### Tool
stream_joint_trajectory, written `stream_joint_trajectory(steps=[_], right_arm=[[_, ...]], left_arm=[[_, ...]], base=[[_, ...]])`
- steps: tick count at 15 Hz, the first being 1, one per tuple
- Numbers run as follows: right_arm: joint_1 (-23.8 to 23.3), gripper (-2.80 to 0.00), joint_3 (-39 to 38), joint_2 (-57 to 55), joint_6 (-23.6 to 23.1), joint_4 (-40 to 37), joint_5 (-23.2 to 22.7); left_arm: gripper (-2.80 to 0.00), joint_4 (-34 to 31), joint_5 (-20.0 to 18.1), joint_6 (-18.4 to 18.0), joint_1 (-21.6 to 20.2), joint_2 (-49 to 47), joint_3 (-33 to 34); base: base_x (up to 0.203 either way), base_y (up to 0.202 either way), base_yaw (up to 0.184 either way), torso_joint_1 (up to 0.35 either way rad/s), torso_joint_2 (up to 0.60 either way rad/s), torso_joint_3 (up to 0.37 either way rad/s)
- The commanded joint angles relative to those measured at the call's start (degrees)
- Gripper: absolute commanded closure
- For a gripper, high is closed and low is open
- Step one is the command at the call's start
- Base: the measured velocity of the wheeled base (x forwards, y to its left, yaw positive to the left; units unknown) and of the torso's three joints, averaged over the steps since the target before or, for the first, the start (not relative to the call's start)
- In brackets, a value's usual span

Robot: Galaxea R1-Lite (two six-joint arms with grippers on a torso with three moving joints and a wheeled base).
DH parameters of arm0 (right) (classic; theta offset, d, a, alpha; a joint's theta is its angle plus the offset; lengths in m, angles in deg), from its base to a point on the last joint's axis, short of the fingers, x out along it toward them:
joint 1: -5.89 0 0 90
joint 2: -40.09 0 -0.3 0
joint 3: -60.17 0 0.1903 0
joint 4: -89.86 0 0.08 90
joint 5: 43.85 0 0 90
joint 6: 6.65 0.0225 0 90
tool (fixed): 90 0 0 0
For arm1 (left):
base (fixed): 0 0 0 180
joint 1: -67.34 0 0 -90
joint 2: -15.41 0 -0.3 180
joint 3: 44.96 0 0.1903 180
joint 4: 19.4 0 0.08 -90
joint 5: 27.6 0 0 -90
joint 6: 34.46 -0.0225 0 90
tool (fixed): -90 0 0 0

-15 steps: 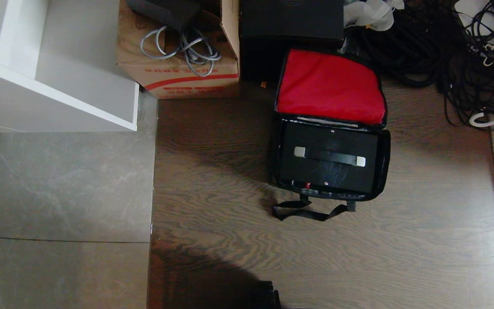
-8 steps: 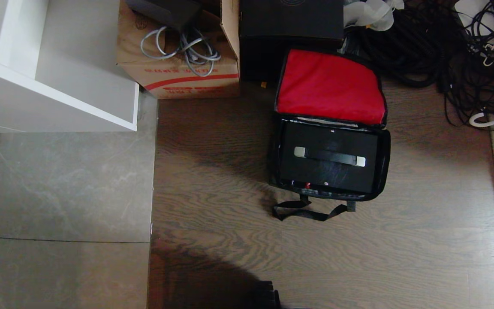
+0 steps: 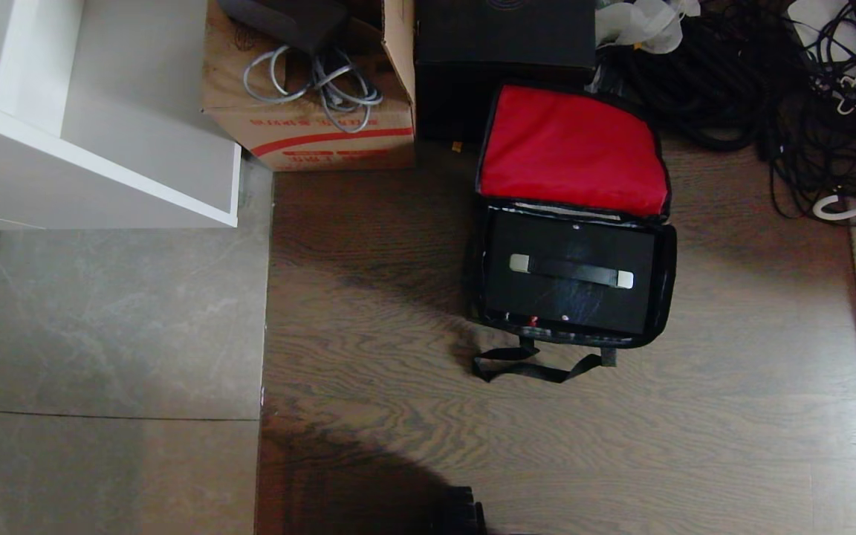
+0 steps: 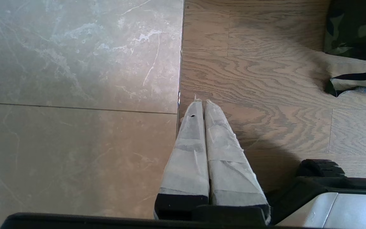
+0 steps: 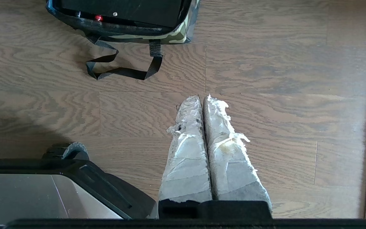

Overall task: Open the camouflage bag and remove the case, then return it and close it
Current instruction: Grip the handle

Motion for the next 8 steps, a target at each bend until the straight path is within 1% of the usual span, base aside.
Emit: stream_joint_trajectory(steps=[1, 8], right_arm=[[0.0, 0.0, 0.0, -0.2, 0.0, 0.0, 0.0], [0.0, 0.0, 0.0, -0.2, 0.0, 0.0, 0.0]], left_arm=[[0.0, 0.0, 0.0, 0.0, 0.0, 0.0, 0.0], [0.0, 0.0, 0.0, 0.0, 0.0, -0.1, 0.0]], base=[[0.0, 0.0, 0.0, 0.0, 0.0, 0.0], [0.0, 0.0, 0.0, 0.0, 0.0, 0.0]])
